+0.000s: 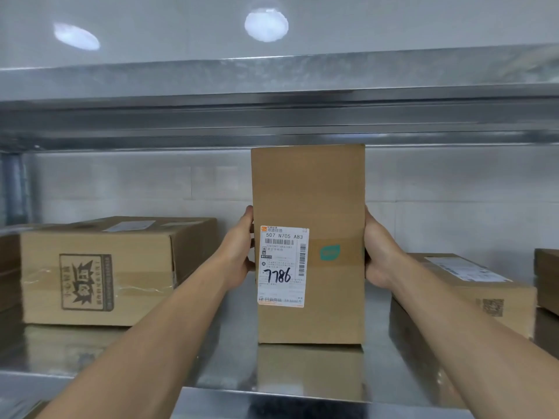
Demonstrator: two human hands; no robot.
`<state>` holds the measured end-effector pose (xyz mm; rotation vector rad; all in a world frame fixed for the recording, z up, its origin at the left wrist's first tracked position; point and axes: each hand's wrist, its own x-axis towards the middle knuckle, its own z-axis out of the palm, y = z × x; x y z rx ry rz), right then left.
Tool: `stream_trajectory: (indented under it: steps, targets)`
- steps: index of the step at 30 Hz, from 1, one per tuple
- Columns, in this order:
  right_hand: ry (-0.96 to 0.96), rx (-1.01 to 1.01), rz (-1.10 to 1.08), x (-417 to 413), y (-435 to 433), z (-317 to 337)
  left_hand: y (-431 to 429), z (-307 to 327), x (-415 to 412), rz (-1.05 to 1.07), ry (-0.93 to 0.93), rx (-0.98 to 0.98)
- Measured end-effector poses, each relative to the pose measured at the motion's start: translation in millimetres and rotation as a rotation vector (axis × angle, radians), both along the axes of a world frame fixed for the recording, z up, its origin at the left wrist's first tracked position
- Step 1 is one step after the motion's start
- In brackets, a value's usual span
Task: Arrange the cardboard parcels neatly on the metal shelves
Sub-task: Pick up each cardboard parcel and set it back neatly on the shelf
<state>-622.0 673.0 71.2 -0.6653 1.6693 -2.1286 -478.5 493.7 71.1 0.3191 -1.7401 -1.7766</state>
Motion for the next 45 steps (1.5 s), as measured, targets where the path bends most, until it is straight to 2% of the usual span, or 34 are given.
stream_trajectory:
  steps: [21,30,38,42,45]
  targets:
    - [0.048,-0.080,-0.022,6,16,-5,-14,22,-2,-0.061,0.039,-0.117]
    - [0.044,-0.051,-0.024,-6,22,-5,-20,7,-5,-0.114,0.157,0.061]
    - [0.064,-0.081,0.081,-20,18,-21,-23,-16,-2,-0.117,0.126,0.126]
    - [0.049,-0.166,0.043,-16,10,-24,-24,-25,0,-0.187,0.104,0.227]
    - [0.023,-0.149,0.065,-13,7,-32,-21,-32,1,-0.218,0.087,0.251]
